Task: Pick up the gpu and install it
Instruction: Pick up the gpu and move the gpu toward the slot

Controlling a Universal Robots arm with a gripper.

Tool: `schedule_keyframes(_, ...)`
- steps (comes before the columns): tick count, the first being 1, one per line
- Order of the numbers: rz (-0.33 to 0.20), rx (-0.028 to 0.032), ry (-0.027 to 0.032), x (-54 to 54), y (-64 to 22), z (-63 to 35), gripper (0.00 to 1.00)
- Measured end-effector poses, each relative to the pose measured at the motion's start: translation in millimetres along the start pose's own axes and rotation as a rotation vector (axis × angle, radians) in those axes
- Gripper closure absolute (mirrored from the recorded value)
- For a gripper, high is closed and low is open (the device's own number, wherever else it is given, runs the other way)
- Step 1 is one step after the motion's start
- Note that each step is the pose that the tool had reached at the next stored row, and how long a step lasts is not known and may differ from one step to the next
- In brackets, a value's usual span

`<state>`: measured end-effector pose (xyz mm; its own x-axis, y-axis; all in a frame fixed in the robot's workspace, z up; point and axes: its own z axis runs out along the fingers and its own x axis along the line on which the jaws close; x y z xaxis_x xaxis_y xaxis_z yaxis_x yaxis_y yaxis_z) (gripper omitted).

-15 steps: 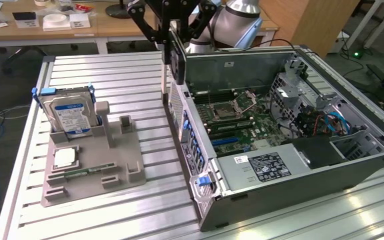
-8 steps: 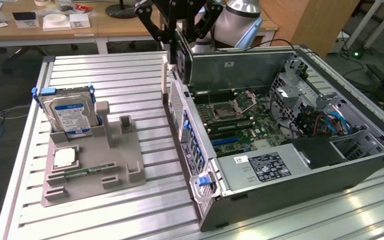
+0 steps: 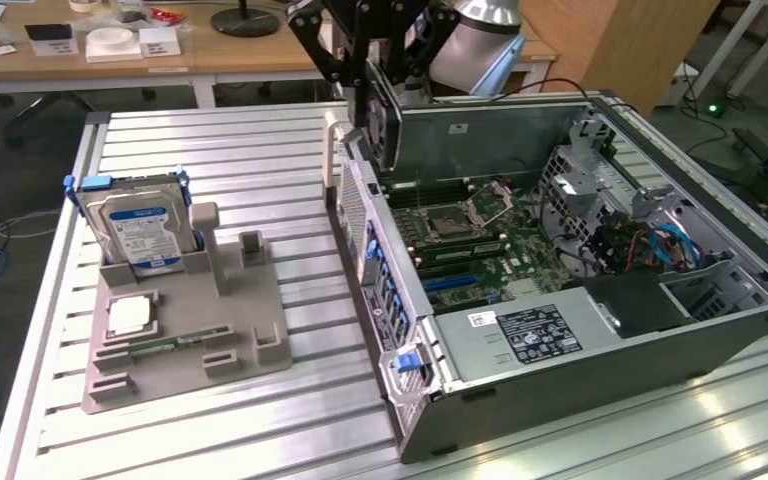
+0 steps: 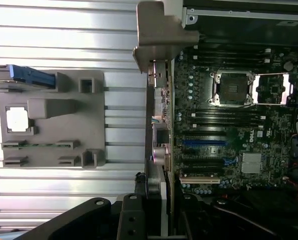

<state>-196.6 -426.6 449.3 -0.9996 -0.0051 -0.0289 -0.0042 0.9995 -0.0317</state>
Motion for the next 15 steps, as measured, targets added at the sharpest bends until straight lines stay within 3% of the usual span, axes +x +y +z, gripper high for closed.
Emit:
schedule_keyframes(8,-0.002,0.0001,0.0000,-12.6,-0.1,0.3,0.72)
schedule_keyframes(15,-0.003,0.0000,-0.0001,-32.8,-0.2,1.0,0.72)
